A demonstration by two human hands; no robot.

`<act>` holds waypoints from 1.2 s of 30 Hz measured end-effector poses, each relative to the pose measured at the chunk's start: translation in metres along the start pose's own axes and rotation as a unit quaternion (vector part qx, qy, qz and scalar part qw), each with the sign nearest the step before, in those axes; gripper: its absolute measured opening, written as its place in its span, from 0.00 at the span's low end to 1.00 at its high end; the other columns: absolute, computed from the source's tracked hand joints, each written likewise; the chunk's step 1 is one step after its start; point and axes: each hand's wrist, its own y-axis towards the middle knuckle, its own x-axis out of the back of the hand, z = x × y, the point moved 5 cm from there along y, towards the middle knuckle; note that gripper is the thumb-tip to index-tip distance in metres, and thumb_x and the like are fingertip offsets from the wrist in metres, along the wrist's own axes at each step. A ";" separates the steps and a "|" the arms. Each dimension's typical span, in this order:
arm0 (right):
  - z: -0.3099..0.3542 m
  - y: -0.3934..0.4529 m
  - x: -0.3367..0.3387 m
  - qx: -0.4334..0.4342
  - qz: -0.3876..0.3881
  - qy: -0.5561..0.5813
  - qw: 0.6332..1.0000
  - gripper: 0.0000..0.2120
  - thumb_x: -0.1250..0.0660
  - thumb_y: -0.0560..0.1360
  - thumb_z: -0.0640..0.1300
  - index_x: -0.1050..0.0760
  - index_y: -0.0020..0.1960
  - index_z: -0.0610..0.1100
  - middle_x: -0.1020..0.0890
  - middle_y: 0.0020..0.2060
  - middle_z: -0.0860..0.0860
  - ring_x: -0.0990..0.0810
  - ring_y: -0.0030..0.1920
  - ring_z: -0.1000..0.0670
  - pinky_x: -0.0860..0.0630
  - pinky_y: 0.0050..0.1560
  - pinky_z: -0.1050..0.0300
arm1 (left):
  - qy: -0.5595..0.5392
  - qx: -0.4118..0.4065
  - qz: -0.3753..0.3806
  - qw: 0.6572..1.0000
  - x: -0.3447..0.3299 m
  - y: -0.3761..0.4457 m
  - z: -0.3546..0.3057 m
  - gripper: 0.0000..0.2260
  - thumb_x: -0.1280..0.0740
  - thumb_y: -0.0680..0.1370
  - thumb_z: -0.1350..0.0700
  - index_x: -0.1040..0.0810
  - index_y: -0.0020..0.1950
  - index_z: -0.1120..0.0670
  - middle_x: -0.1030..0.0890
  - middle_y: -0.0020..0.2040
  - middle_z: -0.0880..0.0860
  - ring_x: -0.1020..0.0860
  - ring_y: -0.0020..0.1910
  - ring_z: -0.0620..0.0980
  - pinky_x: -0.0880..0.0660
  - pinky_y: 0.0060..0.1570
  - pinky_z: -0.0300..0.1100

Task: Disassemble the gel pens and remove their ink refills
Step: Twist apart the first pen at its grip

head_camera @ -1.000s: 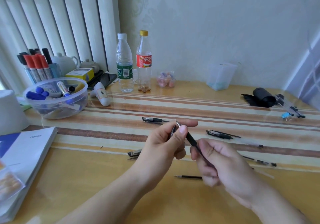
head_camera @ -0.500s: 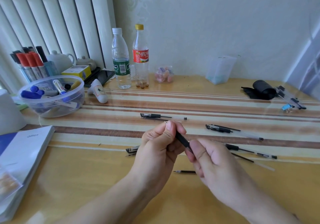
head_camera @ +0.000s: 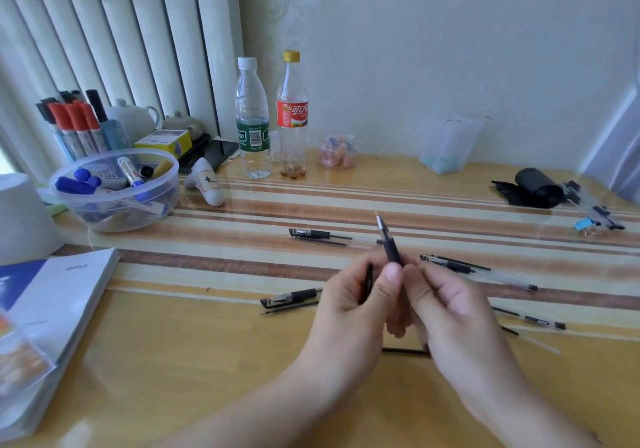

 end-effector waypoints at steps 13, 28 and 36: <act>0.016 0.010 0.047 0.019 -0.081 -0.146 0.986 0.34 0.45 0.70 0.73 0.48 0.27 0.45 0.46 0.23 0.52 0.46 0.26 0.49 0.48 0.30 0.49 | 0.491 -0.143 0.089 0.855 0.012 0.007 -0.013 0.14 0.45 0.75 0.37 0.32 0.42 0.45 0.29 0.39 0.39 0.31 0.33 0.43 0.35 0.31 0.36; -0.029 0.006 0.026 -0.241 -0.027 0.063 0.968 0.24 0.37 0.78 0.50 0.45 0.29 0.49 0.46 0.24 0.49 0.47 0.22 0.51 0.47 0.23 0.63 | 0.563 -0.188 0.084 0.800 0.002 0.000 -0.008 0.08 0.36 0.77 0.49 0.29 0.44 0.54 0.29 0.38 0.47 0.32 0.28 0.50 0.29 0.25 0.47; -0.019 0.001 0.017 -0.182 -0.009 0.104 0.978 0.22 0.43 0.81 0.45 0.43 0.29 0.47 0.48 0.26 0.47 0.48 0.24 0.51 0.45 0.22 0.62 | 0.525 -0.199 0.132 0.817 -0.002 -0.004 -0.012 0.11 0.41 0.79 0.53 0.32 0.38 0.55 0.32 0.35 0.49 0.34 0.32 0.53 0.32 0.30 0.50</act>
